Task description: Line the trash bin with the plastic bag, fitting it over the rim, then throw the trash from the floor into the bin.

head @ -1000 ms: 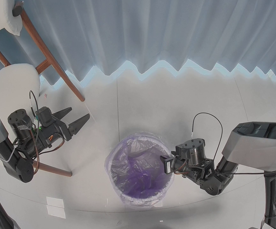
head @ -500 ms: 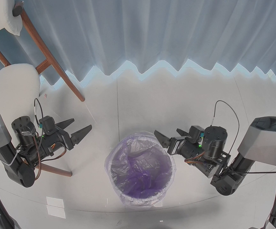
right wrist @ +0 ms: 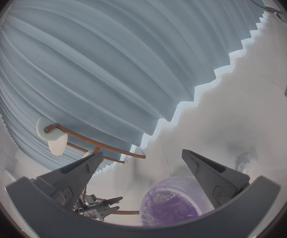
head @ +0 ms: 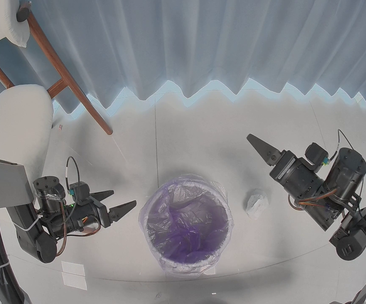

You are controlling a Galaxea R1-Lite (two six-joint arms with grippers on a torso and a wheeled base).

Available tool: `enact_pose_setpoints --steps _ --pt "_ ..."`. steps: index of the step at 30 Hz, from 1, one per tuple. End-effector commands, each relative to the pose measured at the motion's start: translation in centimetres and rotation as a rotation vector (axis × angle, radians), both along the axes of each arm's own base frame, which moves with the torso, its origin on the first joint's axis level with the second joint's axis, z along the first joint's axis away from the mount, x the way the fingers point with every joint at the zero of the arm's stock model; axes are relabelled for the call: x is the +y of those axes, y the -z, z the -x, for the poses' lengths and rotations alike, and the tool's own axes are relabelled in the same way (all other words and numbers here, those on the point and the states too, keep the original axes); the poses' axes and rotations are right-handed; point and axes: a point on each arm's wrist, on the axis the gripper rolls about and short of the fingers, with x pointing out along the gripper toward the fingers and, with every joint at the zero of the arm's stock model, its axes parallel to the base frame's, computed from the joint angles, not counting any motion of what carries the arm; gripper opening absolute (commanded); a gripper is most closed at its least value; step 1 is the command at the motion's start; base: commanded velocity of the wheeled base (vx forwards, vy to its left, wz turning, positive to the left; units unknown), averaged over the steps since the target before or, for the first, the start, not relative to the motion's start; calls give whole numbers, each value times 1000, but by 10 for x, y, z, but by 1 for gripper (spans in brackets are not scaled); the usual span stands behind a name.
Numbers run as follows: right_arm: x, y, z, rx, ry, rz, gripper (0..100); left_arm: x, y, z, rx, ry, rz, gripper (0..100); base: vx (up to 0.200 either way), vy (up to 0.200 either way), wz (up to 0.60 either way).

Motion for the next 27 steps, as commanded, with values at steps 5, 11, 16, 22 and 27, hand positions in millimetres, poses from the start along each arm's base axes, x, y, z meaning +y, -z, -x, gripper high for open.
enact_pose_setpoints --steps 5,11,16,22,27 --pt "-25 -20 26 -39 23 -43 100 2 50 -2 73 28 -135 100 0 0 0" --pt "-27 -20 30 -39 22 -43 100 7 58 -12 64 4 -149 100 0 0 0" --pt "-26 -18 30 -34 20 -40 100 5 64 -13 72 9 -150 100 0 0 0" --pt "-26 -17 29 -30 20 -37 100 0 69 -15 80 26 -151 100 0 0 0" --pt "-26 -19 30 -37 20 -41 100 0 70 -20 69 23 -149 100 0 0 0"
